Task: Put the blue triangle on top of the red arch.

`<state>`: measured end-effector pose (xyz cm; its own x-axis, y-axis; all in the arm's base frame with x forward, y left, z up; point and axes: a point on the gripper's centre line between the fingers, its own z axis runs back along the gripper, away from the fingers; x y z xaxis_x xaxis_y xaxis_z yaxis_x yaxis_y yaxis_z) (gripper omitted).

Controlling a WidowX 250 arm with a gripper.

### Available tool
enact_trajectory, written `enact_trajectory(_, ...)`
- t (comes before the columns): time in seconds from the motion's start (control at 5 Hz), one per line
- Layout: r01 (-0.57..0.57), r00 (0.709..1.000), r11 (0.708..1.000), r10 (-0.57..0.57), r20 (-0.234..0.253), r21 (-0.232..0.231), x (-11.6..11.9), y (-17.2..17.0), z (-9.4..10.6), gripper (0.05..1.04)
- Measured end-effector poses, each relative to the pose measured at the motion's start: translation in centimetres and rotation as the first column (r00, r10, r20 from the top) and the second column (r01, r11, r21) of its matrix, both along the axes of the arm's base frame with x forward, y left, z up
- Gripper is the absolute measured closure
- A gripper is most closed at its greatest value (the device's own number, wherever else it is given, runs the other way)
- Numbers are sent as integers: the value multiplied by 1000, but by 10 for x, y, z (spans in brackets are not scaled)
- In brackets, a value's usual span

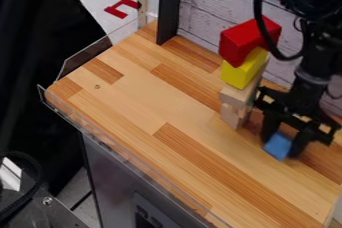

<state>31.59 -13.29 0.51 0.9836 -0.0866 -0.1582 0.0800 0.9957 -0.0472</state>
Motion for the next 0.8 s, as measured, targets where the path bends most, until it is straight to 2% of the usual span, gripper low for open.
enact_trajectory(0.2, 56, 998, 998, -56, 38, 4, -4, -9, 28, 529)
enact_trajectory(0.6, 194, 975, 981, -195, 105, 17, -24, -44, 70, 529)
enact_trajectory(0.8, 214, 965, 977, -214, 154, 21, -27, -48, 99, 529)
